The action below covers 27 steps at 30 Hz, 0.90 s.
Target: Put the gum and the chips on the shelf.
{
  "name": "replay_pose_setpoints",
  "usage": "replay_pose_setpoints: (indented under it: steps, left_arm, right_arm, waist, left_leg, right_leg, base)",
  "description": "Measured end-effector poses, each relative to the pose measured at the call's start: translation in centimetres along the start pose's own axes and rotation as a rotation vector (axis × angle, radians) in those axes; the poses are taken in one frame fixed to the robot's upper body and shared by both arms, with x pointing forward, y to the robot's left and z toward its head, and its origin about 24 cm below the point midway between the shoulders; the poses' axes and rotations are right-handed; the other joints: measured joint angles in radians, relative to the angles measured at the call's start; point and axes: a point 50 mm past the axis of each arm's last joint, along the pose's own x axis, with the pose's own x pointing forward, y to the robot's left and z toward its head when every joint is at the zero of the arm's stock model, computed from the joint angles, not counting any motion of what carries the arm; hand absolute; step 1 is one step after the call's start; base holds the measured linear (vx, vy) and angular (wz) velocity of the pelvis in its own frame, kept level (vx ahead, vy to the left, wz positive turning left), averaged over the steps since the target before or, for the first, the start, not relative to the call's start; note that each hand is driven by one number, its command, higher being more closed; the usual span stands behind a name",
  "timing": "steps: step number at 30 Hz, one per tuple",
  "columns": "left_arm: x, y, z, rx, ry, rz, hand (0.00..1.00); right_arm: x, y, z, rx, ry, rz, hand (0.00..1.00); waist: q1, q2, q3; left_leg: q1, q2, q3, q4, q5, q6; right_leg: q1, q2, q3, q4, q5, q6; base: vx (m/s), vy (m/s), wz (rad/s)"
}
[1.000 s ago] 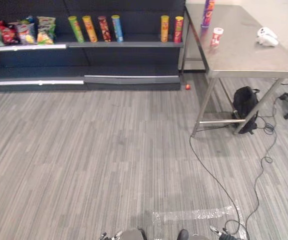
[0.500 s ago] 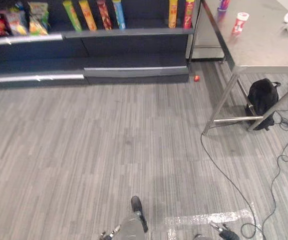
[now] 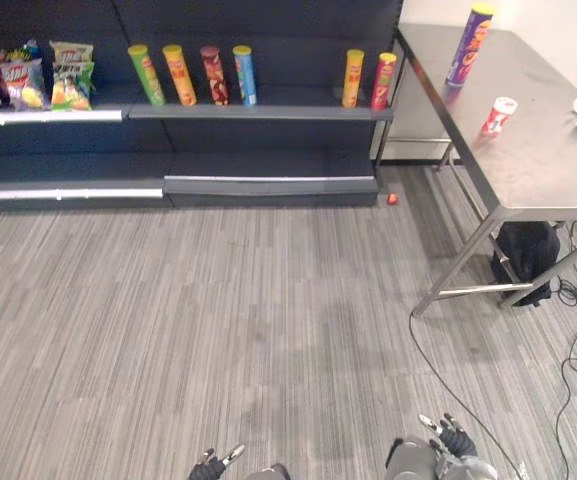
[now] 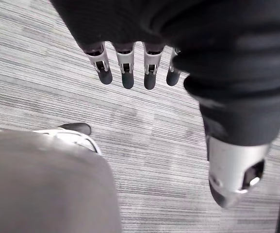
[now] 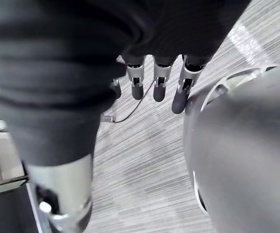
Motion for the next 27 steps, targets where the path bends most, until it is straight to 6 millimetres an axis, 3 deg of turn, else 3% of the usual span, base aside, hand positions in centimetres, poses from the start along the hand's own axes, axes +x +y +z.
replay_pose_setpoints:
  steps: [2,3,4,6,7,8,9,10,11,12,13,15,16,17,18,20,21,23,24,26,27]
  left_arm:
    - [0.1,-0.3,0.3,-0.021,-0.01,-0.003,0.0]
    - [0.2,-0.1,0.6,-0.03,-0.018,0.003,0.0]
    - [0.1,-0.7,0.2,-0.055,-0.005,-0.002,0.0]
    - [0.1,-1.3,0.1,-0.065,-0.009,-0.018,0.0]
    - [0.1,-2.1,0.0,-0.079,-0.007,-0.035,0.0]
    - [0.1,-2.5,0.0,-0.089,-0.009,-0.041,0.0]
    - [0.2,-2.5,0.3,-0.094,-0.015,-0.039,0.0]
    - [0.2,-2.3,0.4,-0.101,-0.018,-0.032,0.0]
    - [0.2,-1.7,0.6,-0.13,-0.03,-0.01,0.0]
    - [0.2,-1.8,0.5,-0.137,-0.027,-0.01,0.0]
    - [0.0,-1.7,-0.2,-0.155,-0.012,-0.002,0.0]
    - [0.2,-1.9,0.5,-0.152,-0.034,-0.016,0.0]
    - [0.2,-2.2,0.6,-0.154,-0.029,-0.023,0.0]
    - [0.2,-2.4,0.5,-0.16,-0.027,-0.027,0.0]
    - [0.1,-2.7,0.2,-0.19,-0.021,-0.026,0.0]
    - [0.2,-3.2,0.5,-0.234,-0.036,-0.03,0.0]
    - [0.2,-3.2,0.8,-0.257,-0.048,-0.024,0.0]
    - [0.2,-3.0,1.2,-0.283,-0.069,-0.015,0.0]
    - [0.3,-2.9,1.4,-0.286,-0.078,-0.013,0.0]
    - [0.2,-3.1,1.4,-0.294,-0.078,-0.009,0.0]
    - [0.2,-3.3,1.2,-0.319,-0.075,-0.005,0.0]
  right_arm:
    - [0.0,0.1,0.0,0.006,0.002,0.007,0.0]
    - [-0.1,0.1,-0.5,0.014,0.023,0.007,0.0]
    - [-0.2,-0.5,-0.9,0.036,0.049,-0.014,0.0]
    - [-0.4,-1.3,-1.0,0.082,0.044,-0.052,0.0]
    - [-0.4,-2.2,-0.7,0.099,0.032,-0.082,0.0]
    - [-0.5,-2.5,-0.8,0.099,0.034,-0.089,0.0]
    - [-0.9,-3.1,-1.4,0.098,0.048,-0.105,0.0]
    - [-1.1,-3.1,-2.1,0.101,0.068,-0.105,0.0]
    - [-1.8,-2.8,-4.1,0.124,0.133,-0.11,0.0]
    - [-2.0,-3.0,-4.4,0.133,0.14,-0.119,0.0]
    - [-2.3,-3.2,-5.0,0.137,0.154,-0.124,0.0]
    - [-2.3,-3.4,-4.8,0.132,0.15,-0.126,0.0]
    - [-2.4,-3.8,-4.8,0.124,0.153,-0.134,0.0]
    - [-2.5,-3.9,-4.9,0.119,0.157,-0.136,0.0]
    - [-2.7,-4.3,-5.1,0.112,0.163,-0.145,0.0]
    - [-2.5,-4.4,-4.7,0.11,0.151,-0.145,0.0]
    - [-2.3,-4.1,-4.5,0.113,0.143,-0.139,0.0]
    - [-1.9,-3.5,-4.0,0.117,0.13,-0.124,0.0]
    - [-1.6,-3.0,-3.5,0.124,0.115,-0.113,0.0]
    - [-1.4,-2.3,-3.1,0.139,0.097,-0.101,0.0]
    - [-1.3,-2.2,-2.8,0.122,0.083,-0.095,0.0]
  waist:
    - [0.0,0.005,0.009]
    - [0.0,-0.013,0.008]
    - [0.004,0.009,0.021]
    - [-0.002,0.045,0.021]
    - [-0.003,0.069,0.037]
    - [-0.003,0.073,0.041]
    - [-0.003,0.074,0.044]
    - [-0.002,0.063,0.038]
    - [0.003,0.029,0.028]
    - [-0.002,0.041,0.016]
    - [0.001,0.048,-0.001]
    - [-0.003,0.056,-0.003]
    - [-0.009,0.084,-0.002]
    - [-0.01,0.093,-0.001]
    - [-0.001,0.091,0.0]
    - [0.001,0.091,0.001]
    - [0.001,0.084,0.003]
    - [0.013,0.075,0.005]
    - [0.013,0.072,0.005]
    - [0.013,0.069,0.002]
    - [0.021,0.072,-0.001]
  left_leg:
    - [0.013,0.008,-0.013,0.002,-0.031,-0.025]
    - [0.027,-0.002,-0.025,-0.001,-0.045,-0.048]
    - [0.048,0.018,-0.046,-0.022,-0.049,-0.063]
    - [0.046,0.02,-0.037,-0.058,-0.027,-0.088]
    - [0.071,0.027,-0.037,-0.093,-0.003,-0.086]
    - [0.092,0.033,-0.048,-0.102,-0.002,-0.092]
    - [0.118,0.038,-0.068,-0.115,-0.012,-0.102]
    - [0.121,0.037,-0.079,-0.113,-0.028,-0.109]
    - [0.133,0.043,-0.114,-0.09,-0.064,-0.132]
    - [0.128,0.068,-0.118,-0.074,-0.078,-0.122]
    - [0.111,0.089,-0.12,0.002,-0.076,-0.129]
    - [-0.046,0.145,-0.161,0.314,-0.069,-0.133]
    - [-0.131,0.192,-0.199,0.509,-0.029,-0.159]
    - [-0.156,0.212,-0.212,0.584,0.01,-0.172]
    - [-0.201,0.238,-0.223,0.729,0.061,-0.22]
    - [-0.273,0.241,-0.204,0.859,0.013,-0.208]
    - [-0.313,0.236,-0.164,0.865,-0.035,-0.176]
    - [-0.373,0.222,-0.108,0.776,-0.079,-0.129]
    - [-0.404,0.207,-0.09,0.642,-0.078,-0.119]
    - [-0.395,0.175,-0.091,0.3,0.027,-0.074]
    - [-0.38,0.164,-0.087,0.194,0.187,-0.065]
  right_leg:
    - [0.0,0.053,-0.042,-0.262,-0.006,0.001]
    - [0.031,0.085,-0.03,-0.526,0.032,0.041]
    - [0.08,0.128,-0.058,-0.619,0.05,0.002]
    - [0.093,0.157,-0.074,-0.644,0.053,0.002]
    - [0.064,0.154,-0.051,-0.526,0.029,0.02]
    - [0.033,0.14,-0.032,-0.438,0.022,0.024]
    - [-0.013,0.133,0.008,-0.367,-0.026,0.021]
    - [-0.01,0.135,0.033,-0.416,-0.023,0.018]
    - [0.009,0.133,0.045,-0.457,-0.046,0.002]
    - [0.023,0.144,0.032,-0.463,-0.068,0.008]
    - [0.037,0.167,0.019,-0.474,-0.105,-0.003]
    - [0.077,0.181,-0.003,-0.515,-0.112,-0.007]
    - [0.128,0.204,-0.029,-0.545,-0.108,-0.014]
    - [0.154,0.214,-0.033,-0.555,-0.114,-0.017]
    - [0.208,0.226,-0.033,-0.59,-0.119,-0.022]
    - [0.294,0.228,-0.03,-0.663,-0.116,-0.017]
    - [0.349,0.225,-0.028,-0.714,-0.113,-0.012]
    - [0.4,0.21,-0.015,-0.757,-0.107,-0.001]
    - [0.424,0.195,-0.006,-0.776,-0.105,0.005]
    - [0.448,0.164,0.011,-0.79,-0.114,0.067]
    - [0.464,0.147,0.037,-0.798,-0.127,0.115]
  base:
    - [0.2,-0.229,0.22]
    - [0.26,-0.298,0.25]
    - [0.29,-0.256,0.21]
    - [0.26,-0.116,0.1]
    - [0.16,-0.054,0.07]
    - [0.11,-0.087,0.22]
    - [0.08,-0.089,0.34]
    - [0.15,-0.178,0.56]
    - [0.16,-0.177,0.42]
    - [0.38,-0.221,0.36]
    - [0.36,-0.175,0.09]
    - [0.37,-0.197,0.11]
    - [0.35,-0.147,0.17]
    - [0.38,-0.057,0.03]
    - [0.39,-0.021,-0.08]
    - [0.36,0.005,-0.02]
    - [0.32,0.071,-0.05]
    - [0.29,0.137,-0.23]
    - [0.29,0.242,-0.4]
    - [0.29,0.312,-0.48]
    - [0.4,0.376,-0.3]
